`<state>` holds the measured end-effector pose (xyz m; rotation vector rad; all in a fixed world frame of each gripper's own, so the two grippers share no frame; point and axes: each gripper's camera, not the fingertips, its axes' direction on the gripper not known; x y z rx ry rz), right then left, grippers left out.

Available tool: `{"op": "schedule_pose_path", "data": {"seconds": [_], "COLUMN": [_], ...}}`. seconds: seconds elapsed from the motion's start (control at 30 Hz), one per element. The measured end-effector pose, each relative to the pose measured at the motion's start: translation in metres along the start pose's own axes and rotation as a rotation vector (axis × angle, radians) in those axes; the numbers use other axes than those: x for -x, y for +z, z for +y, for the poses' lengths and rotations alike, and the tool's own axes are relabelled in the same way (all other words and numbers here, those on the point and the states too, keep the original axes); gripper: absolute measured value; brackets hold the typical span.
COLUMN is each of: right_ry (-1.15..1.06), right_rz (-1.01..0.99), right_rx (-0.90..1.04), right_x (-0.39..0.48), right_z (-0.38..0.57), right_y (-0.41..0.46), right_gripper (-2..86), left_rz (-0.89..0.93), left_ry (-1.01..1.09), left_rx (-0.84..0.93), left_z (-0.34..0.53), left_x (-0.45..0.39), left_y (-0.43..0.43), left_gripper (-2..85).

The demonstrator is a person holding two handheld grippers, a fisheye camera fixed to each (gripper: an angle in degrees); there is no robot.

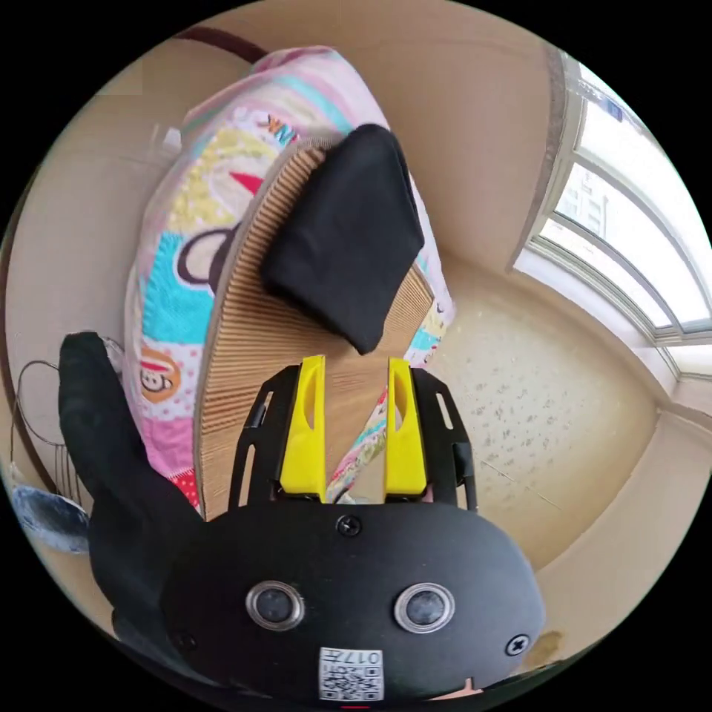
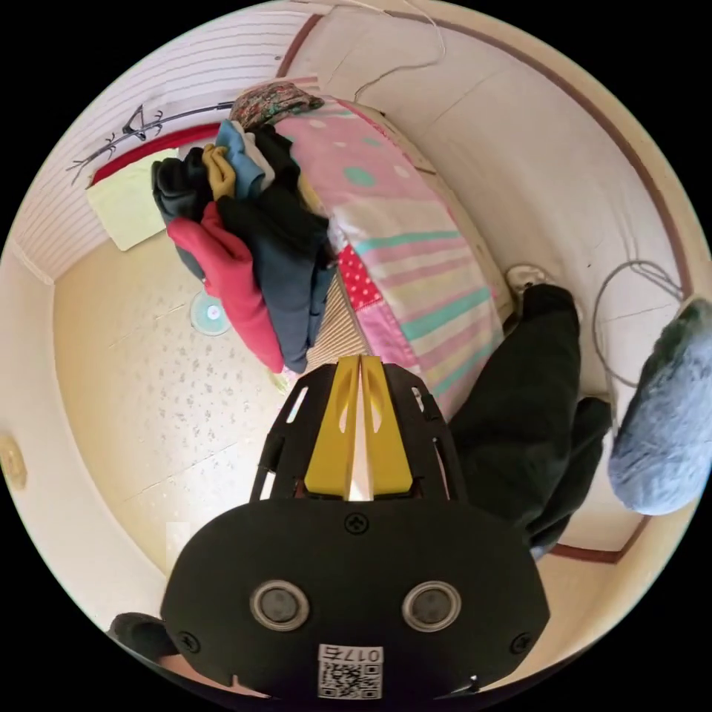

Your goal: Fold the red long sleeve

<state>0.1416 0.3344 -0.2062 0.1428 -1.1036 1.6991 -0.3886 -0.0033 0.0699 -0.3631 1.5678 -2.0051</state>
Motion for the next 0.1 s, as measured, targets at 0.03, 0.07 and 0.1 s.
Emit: {"op": "schedule_pose_path", "data": {"seconds": [0.03, 0.07, 0.1], "right_ry": [-0.006, -0.024, -0.045], "right_rz": [-0.035, -0.08, -0.111], "right_rx": [0.001, -0.015, -0.048], "right_x": [-0.006, -0.015, -0.021], "right_z": [0.008, 0.023, 0.038], "right_y": [0.001, -0.001, -0.006], "right_gripper": [0.5, 0.5, 0.4], "left_rz": [-0.052, -0.091, -0.112], "left_ry": [0.021, 0.051, 0.069], "left_rx": [-0.032, -0.019, -0.002], "left_z": [-0.005, -0.012, -0.015], "left_x": [-0.007, -0.013, -0.015], "left_y": [-0.008, -0.007, -0.004], "left_gripper": [11.3, 11.4, 11.5]}}
